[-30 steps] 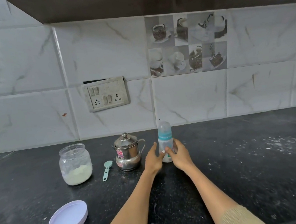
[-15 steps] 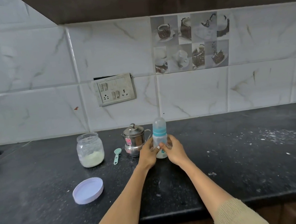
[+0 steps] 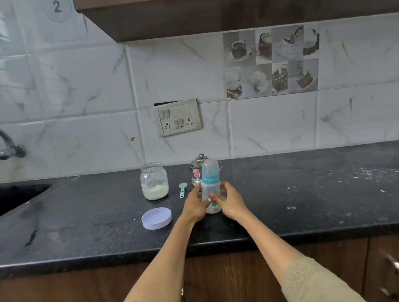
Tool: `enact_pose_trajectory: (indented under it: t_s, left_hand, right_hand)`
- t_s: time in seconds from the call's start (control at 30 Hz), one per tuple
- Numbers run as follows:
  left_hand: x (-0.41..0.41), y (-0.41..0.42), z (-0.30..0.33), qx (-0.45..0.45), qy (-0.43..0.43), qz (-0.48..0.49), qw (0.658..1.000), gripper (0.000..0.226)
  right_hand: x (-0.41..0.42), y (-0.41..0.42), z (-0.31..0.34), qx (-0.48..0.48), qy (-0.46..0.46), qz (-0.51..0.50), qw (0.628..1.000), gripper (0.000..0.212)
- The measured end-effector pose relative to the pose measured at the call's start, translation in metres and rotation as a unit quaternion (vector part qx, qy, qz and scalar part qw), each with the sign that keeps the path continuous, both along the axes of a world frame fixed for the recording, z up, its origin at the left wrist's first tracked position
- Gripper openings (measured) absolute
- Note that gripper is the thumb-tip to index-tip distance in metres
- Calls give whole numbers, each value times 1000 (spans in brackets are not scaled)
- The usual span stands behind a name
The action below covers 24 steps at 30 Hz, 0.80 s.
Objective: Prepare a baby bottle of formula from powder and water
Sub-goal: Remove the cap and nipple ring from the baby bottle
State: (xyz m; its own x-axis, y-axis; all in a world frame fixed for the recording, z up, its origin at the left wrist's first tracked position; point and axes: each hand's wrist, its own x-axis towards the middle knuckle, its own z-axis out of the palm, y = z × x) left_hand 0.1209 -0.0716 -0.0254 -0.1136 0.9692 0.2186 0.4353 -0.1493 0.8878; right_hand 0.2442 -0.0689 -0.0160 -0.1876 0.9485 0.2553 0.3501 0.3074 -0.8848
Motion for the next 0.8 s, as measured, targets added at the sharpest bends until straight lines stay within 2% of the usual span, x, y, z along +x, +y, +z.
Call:
enact_pose_trajectory:
  t_s: [0.1, 0.2, 0.33, 0.5, 0.67, 0.8]
  left_hand:
    - [-2, -3, -2, -2, 23, 10, 1000, 54]
    - [-2, -2, -6, 6, 11, 35, 999, 53]
    - [0, -2, -7, 19, 24, 60, 998, 49]
    - [1, -2, -7, 35, 65, 60, 995, 49]
    - [0, -3, -4, 41, 82, 47, 995, 51]
    - [0, -2, -3, 35, 92, 52, 994, 51]
  right_hand:
    - [-1, 0, 2, -6, -18, 14, 1000, 50]
    - [2, 1, 8, -37, -47, 32, 998, 53]
    - [10, 4, 39, -97, -100, 119, 983, 60]
    - [-1, 18, 91, 19, -134, -11, 991, 77]
    - [-17, 21, 122, 108, -305, -36, 946, 61]
    - [-29, 27, 130, 117, -394, -19, 911, 44]
